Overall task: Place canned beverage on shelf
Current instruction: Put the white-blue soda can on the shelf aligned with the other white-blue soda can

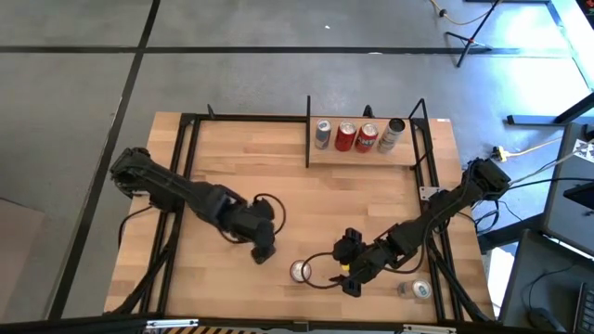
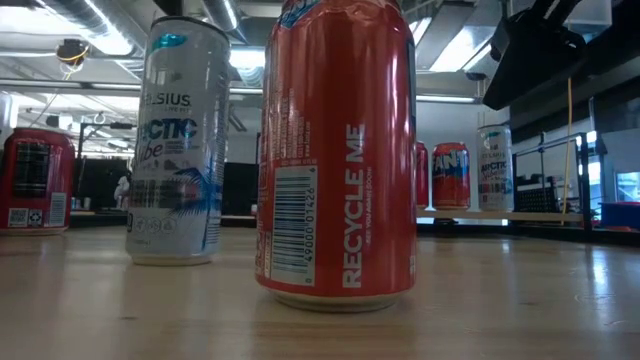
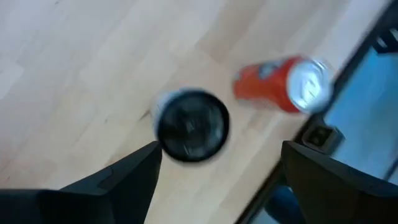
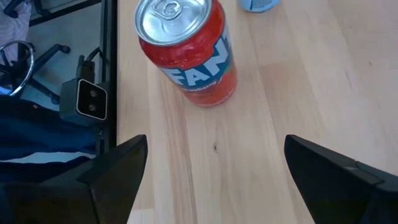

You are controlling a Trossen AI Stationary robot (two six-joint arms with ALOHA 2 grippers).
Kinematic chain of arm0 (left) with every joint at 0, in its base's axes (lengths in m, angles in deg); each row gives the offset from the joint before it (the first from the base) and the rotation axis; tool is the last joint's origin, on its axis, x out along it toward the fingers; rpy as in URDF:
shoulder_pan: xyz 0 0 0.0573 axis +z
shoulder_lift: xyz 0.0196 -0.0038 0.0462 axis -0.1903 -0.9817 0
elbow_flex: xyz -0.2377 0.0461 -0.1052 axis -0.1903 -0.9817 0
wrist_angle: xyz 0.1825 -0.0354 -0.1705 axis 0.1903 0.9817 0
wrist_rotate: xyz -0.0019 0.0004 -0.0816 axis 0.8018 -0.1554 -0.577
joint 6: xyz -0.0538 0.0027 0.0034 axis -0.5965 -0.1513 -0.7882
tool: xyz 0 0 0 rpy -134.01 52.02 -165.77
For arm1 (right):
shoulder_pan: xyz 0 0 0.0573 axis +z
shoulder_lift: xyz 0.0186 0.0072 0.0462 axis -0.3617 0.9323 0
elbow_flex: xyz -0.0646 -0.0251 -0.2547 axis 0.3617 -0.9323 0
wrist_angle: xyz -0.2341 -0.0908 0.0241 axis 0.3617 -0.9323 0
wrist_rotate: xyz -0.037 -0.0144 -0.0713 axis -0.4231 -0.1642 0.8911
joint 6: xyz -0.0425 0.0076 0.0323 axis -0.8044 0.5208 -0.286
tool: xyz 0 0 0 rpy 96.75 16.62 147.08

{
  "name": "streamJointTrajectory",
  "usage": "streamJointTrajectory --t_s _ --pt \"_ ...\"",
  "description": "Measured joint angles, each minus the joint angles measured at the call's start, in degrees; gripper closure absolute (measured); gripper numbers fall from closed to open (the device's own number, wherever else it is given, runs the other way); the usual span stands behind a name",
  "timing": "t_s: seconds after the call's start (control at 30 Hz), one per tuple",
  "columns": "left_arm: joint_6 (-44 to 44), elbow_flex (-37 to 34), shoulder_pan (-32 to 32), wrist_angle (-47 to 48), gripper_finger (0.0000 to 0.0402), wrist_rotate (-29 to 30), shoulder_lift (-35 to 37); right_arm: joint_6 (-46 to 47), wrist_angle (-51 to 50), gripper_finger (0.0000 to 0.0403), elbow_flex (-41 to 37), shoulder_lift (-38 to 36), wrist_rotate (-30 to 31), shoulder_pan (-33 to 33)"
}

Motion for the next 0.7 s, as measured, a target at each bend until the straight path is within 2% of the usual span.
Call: streamJointTrajectory --t_s 0.13,0.27,0.37,0.5,0.7 --pt "1.03 0.46 -3.90 5.94 0.0083 2.85 3.63 -0.04 -0.24 0.0039 1.52 0.00 -0.39 -0.02" --pt "1.39 -4.72 -8.89 7.95 0.0086 8.06 9.98 -1.42 -1.08 0.0039 5.46 -0.03 0.42 -1.17" --pt "1.36 -12.32 -11.91 4.91 0.0089 12.07 15.92 -2.49 -1.20 0.0039 8.79 -0.02 2.48 -3.63" --pt "2.60 -24.14 -14.20 -3.69 0.0090 16.27 22.86 -6.48 5.21 0.0039 10.45 0.91 6.02 -7.65" --pt "7.93 -37.99 -13.68 -14.91 0.0090 20.41 26.46 -12.64 17.51 0.0039 10.47 6.71 4.67 -13.57"
